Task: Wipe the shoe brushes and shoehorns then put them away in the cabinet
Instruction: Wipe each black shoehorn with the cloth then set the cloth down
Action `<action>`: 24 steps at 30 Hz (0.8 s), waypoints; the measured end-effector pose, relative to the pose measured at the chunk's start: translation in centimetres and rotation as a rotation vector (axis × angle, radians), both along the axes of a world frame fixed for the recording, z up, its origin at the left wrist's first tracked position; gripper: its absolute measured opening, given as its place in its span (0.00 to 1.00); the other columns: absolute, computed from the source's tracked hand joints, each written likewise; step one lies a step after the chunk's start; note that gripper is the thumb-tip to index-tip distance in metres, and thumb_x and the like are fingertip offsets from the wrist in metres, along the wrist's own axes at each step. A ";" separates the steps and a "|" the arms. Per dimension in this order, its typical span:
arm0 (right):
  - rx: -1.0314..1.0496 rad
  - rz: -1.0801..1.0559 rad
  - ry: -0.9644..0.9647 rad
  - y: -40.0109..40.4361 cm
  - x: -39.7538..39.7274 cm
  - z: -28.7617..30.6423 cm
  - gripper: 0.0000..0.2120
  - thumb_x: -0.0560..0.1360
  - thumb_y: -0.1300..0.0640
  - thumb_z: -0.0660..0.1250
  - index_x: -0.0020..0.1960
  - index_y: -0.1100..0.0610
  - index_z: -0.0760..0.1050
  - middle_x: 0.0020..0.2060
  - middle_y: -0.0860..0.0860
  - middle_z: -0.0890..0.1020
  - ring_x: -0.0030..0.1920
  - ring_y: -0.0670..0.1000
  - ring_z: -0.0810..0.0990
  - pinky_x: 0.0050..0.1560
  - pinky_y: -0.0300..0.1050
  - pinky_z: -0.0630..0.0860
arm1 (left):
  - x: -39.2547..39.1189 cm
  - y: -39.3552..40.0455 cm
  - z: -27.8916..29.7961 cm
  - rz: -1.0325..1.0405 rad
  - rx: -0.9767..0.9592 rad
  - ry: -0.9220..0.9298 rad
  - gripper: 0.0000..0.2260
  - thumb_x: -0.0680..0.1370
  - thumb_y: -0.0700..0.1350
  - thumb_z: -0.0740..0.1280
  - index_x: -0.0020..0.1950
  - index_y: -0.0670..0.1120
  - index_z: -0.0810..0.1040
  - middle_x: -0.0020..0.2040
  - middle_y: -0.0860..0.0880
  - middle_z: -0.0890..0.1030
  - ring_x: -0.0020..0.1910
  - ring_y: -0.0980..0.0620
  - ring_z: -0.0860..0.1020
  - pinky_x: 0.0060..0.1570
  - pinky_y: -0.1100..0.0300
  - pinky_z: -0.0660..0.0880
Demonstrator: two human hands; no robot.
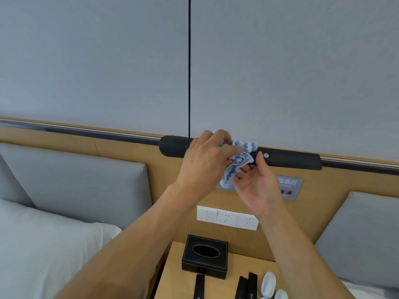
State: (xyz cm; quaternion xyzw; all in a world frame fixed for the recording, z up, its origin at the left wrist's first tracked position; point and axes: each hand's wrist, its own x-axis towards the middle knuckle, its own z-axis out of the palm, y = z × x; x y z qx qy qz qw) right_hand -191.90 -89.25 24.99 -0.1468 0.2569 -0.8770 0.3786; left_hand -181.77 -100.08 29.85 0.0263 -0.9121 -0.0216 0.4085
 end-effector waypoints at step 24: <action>0.459 0.018 0.234 0.3 -2.5 1.6 0.08 0.79 0.62 0.67 0.57 0.59 0.81 0.51 0.57 0.86 0.50 0.53 0.85 0.45 0.44 0.82 | 4.8 -4.6 -3.5 -0.149 0.145 -0.358 0.13 0.75 0.41 0.72 0.59 0.50 0.83 0.54 0.50 0.78 0.48 0.53 0.78 0.44 0.73 0.66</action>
